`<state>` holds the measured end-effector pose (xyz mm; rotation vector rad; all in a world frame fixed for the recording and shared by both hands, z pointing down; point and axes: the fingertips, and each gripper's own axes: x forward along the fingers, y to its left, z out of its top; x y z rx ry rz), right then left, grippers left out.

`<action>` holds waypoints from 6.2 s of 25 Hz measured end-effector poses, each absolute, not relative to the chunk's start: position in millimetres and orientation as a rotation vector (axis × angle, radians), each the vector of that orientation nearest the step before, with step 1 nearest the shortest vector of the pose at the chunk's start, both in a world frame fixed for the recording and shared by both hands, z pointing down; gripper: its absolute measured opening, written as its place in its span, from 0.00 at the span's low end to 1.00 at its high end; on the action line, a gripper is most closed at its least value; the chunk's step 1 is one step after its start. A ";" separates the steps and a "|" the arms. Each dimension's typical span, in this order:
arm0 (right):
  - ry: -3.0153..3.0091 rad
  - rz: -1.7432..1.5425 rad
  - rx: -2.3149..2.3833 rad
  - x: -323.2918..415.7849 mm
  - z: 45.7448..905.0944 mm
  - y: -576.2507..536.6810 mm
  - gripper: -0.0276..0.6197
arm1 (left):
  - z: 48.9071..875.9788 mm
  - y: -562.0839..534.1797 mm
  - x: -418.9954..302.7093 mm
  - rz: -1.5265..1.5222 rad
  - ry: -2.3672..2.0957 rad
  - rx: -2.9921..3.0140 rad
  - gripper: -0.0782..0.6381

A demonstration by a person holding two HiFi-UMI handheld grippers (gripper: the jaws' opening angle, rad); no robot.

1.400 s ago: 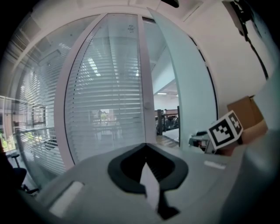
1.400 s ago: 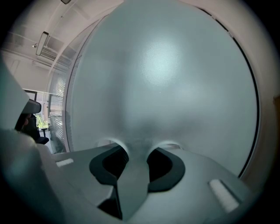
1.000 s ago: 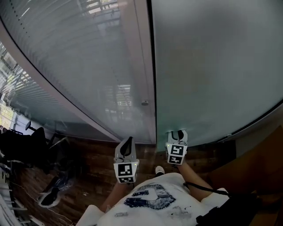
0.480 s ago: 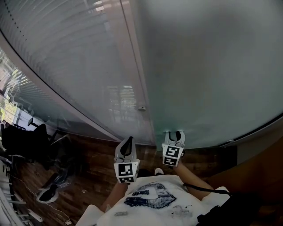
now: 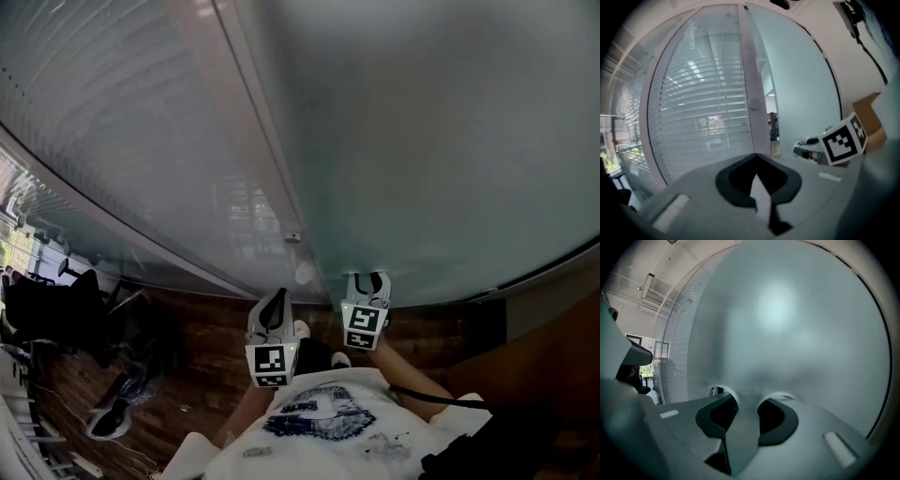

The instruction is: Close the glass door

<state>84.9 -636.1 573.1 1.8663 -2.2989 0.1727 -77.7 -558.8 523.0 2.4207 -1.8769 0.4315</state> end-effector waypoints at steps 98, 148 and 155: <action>-2.175 0.257 1.897 110.0 585.3 -681.6 0.24 | 535.6 -397.2 -189.6 0.433 -1.902 2.318 0.11; -2.413 0.136 1.790 119.6 508.6 -145.7 0.05 | 519.0 -148.8 -80.2 0.384 -1.645 2.548 0.11; -2.473 0.155 1.747 128.6 504.5 -72.1 0.05 | 520.1 -73.1 -54.4 0.388 -1.685 2.562 0.11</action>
